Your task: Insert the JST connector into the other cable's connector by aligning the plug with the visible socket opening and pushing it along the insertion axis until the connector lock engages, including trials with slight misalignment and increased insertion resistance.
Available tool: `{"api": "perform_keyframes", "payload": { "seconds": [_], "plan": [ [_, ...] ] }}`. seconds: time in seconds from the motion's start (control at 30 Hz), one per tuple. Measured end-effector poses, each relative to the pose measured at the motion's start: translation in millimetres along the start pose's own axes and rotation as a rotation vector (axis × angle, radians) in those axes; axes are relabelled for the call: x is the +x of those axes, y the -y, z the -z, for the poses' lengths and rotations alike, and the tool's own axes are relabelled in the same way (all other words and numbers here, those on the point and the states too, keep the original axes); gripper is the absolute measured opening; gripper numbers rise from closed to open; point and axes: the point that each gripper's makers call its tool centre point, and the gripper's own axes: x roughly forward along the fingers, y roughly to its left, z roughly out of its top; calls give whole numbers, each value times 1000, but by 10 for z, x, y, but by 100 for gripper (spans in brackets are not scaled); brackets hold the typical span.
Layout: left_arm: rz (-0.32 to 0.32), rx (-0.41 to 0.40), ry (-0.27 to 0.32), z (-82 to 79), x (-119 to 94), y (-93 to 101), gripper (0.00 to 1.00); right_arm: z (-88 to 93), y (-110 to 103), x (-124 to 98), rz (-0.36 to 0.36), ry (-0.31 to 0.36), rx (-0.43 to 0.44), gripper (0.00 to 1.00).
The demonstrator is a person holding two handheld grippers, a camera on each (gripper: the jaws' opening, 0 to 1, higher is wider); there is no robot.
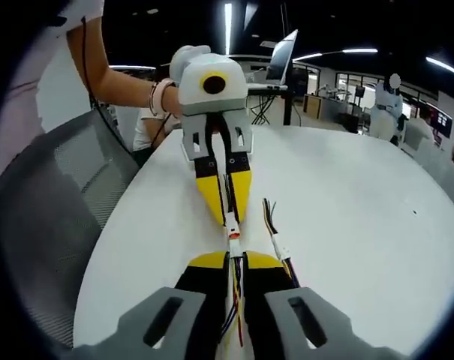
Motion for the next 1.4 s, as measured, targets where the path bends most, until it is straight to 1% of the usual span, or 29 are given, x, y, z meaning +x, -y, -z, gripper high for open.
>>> {"api": "perform_keyframes", "payload": {
  "seconds": [0.13, 0.23, 0.43, 0.47, 0.6, 0.9, 1.13, 1.27, 1.4],
  "plan": [
    [-3, 14, -19, 31, -7, -47, 0, -15, 2, 1, -3, 5, 0, 4],
    [1, 19, -32, 54, -14, -41, 0, -35, -9, 8, -4, 6, -2, 4],
    [6, 11, -34, 77, -23, -48, 0, -34, -5, 20, -6, 6, -10, 4],
    [9, -1, -23, 66, -27, -51, 0, -32, -4, 20, -6, 5, -12, 4],
    [18, -10, -10, 48, -27, -37, 0, -57, -36, 29, -11, 10, -8, 4],
    [33, 0, -33, 53, -11, 22, 0, -28, -45, 51, -21, -3, -16, 4],
    [39, 7, -49, 80, -2, 28, 0, -13, -55, 71, -24, -15, -18, 3],
    [36, 16, -55, 83, 0, 20, 0, -34, -82, 89, -22, -20, -20, 3],
    [38, 24, -65, 83, 2, 27, 0, -20, -91, 95, -25, -29, -9, 3]
  ]
}}
